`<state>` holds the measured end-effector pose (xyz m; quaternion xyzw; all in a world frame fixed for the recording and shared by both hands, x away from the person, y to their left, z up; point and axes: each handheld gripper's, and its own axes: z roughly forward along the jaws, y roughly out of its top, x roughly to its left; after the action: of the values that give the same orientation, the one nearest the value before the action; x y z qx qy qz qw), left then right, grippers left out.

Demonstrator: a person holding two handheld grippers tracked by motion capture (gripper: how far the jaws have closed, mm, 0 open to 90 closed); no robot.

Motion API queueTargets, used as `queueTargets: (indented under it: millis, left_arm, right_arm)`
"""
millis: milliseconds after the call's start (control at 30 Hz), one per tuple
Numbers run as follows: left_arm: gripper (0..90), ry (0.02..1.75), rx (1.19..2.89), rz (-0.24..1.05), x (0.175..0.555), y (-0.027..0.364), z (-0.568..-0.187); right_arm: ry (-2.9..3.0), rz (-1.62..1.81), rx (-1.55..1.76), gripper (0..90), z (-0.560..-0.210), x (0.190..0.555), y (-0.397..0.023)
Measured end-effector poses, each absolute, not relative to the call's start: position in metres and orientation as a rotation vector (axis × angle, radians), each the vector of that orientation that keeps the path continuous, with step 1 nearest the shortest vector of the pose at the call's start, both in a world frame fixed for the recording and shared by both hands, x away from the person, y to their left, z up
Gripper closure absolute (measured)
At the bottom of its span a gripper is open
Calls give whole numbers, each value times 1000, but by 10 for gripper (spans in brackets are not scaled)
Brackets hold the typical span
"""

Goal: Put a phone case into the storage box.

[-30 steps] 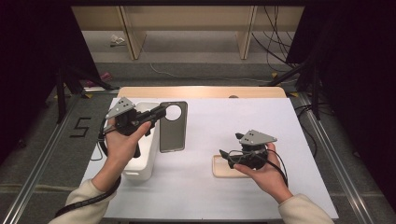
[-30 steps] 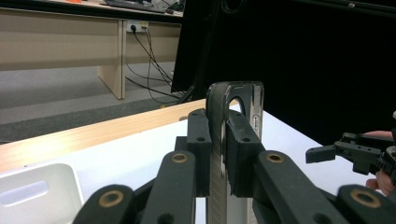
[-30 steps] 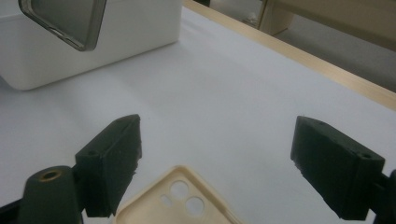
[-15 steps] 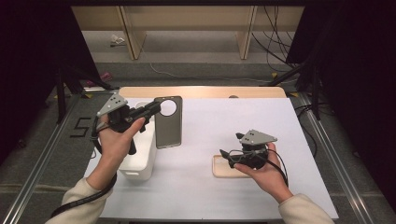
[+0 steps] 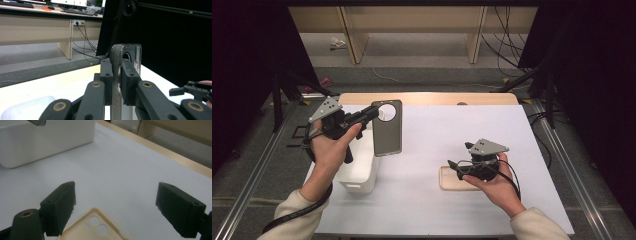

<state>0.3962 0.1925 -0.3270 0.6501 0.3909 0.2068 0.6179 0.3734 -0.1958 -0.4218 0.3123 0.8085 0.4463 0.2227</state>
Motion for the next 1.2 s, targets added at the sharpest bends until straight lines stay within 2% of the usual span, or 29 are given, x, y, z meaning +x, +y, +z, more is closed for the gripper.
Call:
queueTargets:
  millis: [333,1200]
  left_arm:
    - [815,895,1510,529,397,200,-324]
    - [816,888,1482,569,401,223,-317]
  right_arm:
    - [2233,1231,862,173,-422,374,-196]
    - [2238,1224,868,173,-423,374,-196]
